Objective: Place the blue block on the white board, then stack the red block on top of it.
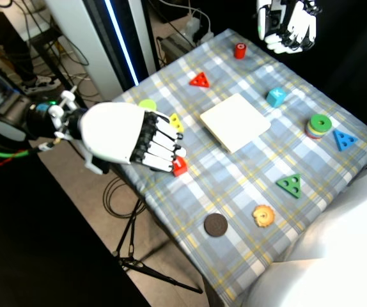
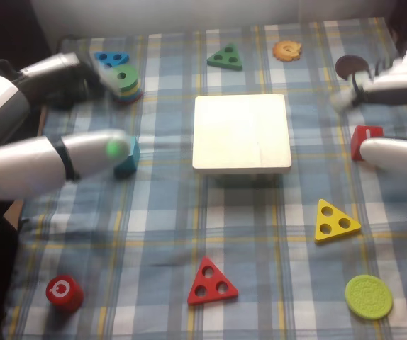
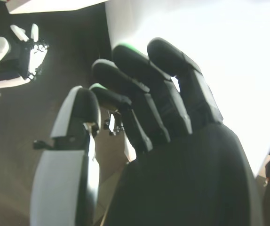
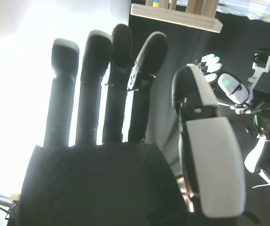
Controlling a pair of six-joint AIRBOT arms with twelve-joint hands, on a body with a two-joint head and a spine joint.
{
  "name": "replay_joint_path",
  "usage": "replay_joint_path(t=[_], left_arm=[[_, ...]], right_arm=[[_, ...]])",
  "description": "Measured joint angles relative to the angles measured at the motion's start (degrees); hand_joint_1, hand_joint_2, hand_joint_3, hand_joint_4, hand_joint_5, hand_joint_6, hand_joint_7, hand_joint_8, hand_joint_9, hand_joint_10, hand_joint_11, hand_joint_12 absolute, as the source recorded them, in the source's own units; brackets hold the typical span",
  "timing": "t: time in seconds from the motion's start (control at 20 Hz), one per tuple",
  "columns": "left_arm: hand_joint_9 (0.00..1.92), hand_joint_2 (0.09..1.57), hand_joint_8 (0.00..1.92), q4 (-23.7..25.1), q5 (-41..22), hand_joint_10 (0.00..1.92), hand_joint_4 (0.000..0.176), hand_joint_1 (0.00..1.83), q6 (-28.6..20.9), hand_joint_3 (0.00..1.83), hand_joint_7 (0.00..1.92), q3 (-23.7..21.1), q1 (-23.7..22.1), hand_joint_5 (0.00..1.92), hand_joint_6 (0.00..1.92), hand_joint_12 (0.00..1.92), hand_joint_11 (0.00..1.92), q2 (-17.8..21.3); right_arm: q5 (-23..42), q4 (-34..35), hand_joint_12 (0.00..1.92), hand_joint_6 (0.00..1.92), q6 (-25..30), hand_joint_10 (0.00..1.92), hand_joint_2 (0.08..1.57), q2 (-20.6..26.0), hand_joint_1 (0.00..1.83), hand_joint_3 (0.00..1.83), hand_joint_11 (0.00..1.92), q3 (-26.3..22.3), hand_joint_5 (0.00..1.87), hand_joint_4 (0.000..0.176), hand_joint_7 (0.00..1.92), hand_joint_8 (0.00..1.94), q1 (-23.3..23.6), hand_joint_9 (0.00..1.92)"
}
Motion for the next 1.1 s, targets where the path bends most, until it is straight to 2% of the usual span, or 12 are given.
replay_joint_path(t=[0.15,0.2,0.25,0.3,0.35,0.4,0.45,0.5,0.6,0.7,0.85,1.1], left_arm=[[0.0,0.99,0.0,-0.72,-1.4,0.0,0.176,0.11,-0.17,0.0,0.0,-0.22,-0.07,0.0,0.0,0.0,0.0,0.48],[0.0,0.98,0.0,-0.66,-1.14,0.0,0.176,0.2,-0.17,0.0,0.0,-0.22,-0.07,0.0,0.0,0.0,0.0,0.81],[0.0,0.95,0.0,-0.35,-0.94,0.0,0.176,0.39,-0.11,0.0,0.0,-0.22,-0.07,0.0,0.0,0.0,0.0,1.14],[0.0,0.94,0.0,-0.42,-0.22,0.0,0.176,0.46,2.56,0.0,0.0,-0.17,-0.79,0.0,0.0,0.0,0.0,1.42],[0.0,0.9,0.0,-2.58,1.79,0.0,0.176,0.49,12.63,0.0,0.0,-0.72,-3.3,0.01,0.0,0.0,0.0,1.42],[0.0,0.9,0.0,-4.37,2.84,0.0,0.176,0.5,17.97,0.0,0.0,-1.05,-4.76,0.01,0.0,0.0,0.0,1.2],[0.0,0.9,0.0,-6.34,4.85,0.0,0.176,0.5,27.04,0.0,0.0,-0.87,-7.08,0.03,0.01,0.0,0.0,-0.09],[0.0,0.89,0.0,-7.96,6.97,0.0,0.176,0.54,32.2,0.0,0.0,-0.24,-8.48,0.04,0.01,0.0,0.0,-1.66],[0.0,0.88,0.0,-9.88,11.52,0.0,0.176,0.61,37.03,0.0,0.0,1.27,-9.64,0.1,0.01,0.0,0.0,-3.98],[0.0,0.88,0.0,-13.31,16.39,0.0,0.176,0.65,40.7,0.0,0.0,3.61,-11.06,0.22,0.02,0.0,0.0,-5.68],[0.0,0.88,0.01,-16.98,19.02,0.0,0.176,0.71,48.04,0.0,0.05,6.8,-13.62,0.32,0.02,0.0,0.0,-7.56],[0.03,0.87,0.0,-20.46,23.98,0.0,0.176,0.84,50.95,0.0,0.15,9.86,-14.64,0.48,0.01,0.01,0.02,-10.08]], right_arm=[[1.66,-0.24,0.0,0.0,0.15,0.0,1.2,1.16,0.0,0.01,0.0,-0.28,0.02,0.151,0.0,0.0,0.07,0.0],[1.64,-0.02,0.0,0.0,0.15,0.0,1.2,1.44,0.0,0.01,0.0,-0.5,0.02,0.143,0.0,0.0,0.07,0.0],[1.66,0.15,0.0,0.0,0.2,0.0,1.21,1.73,0.0,0.01,0.0,-0.9,0.02,0.142,0.0,0.0,0.07,0.0],[1.88,-0.5,0.0,0.0,0.35,0.0,1.21,1.95,0.0,0.01,0.0,-1.01,0.02,0.147,0.0,0.0,0.07,0.0],[2.01,-0.81,0.0,0.0,0.35,0.0,1.2,2.25,0.0,0.01,0.0,-1.57,0.02,0.152,0.0,0.0,0.07,0.0],[2.12,-1.07,0.0,0.01,0.35,0.0,1.22,2.34,0.0,0.01,0.0,-1.66,0.03,0.126,0.0,0.0,0.07,0.0],[2.34,-1.46,0.0,0.0,0.44,0.0,1.24,2.6,0.0,0.02,0.0,-1.92,0.03,0.104,0.0,0.0,0.07,0.0],[2.84,-1.51,0.0,0.0,0.57,0.0,1.24,2.67,0.0,0.02,0.0,-2.12,0.02,0.094,0.0,0.0,0.07,0.0],[3.69,-1.81,0.0,0.0,0.92,0.0,1.25,2.71,0.0,0.02,0.0,-2.25,0.02,0.08,0.0,0.0,0.07,0.0],[3.89,-2.19,0.0,0.0,1.03,0.0,1.27,2.73,0.0,0.02,0.0,-2.25,0.02,0.086,0.0,0.0,0.07,0.0],[3.93,-2.67,0.0,0.0,1.03,0.0,1.26,3.19,0.0,0.01,0.0,-2.25,0.02,0.109,0.0,0.0,0.07,0.0],[3.43,-2.62,0.0,0.0,1.07,0.0,1.26,3.3,0.0,0.01,0.0,-2.25,0.03,0.096,0.0,0.0,0.07,0.0]])
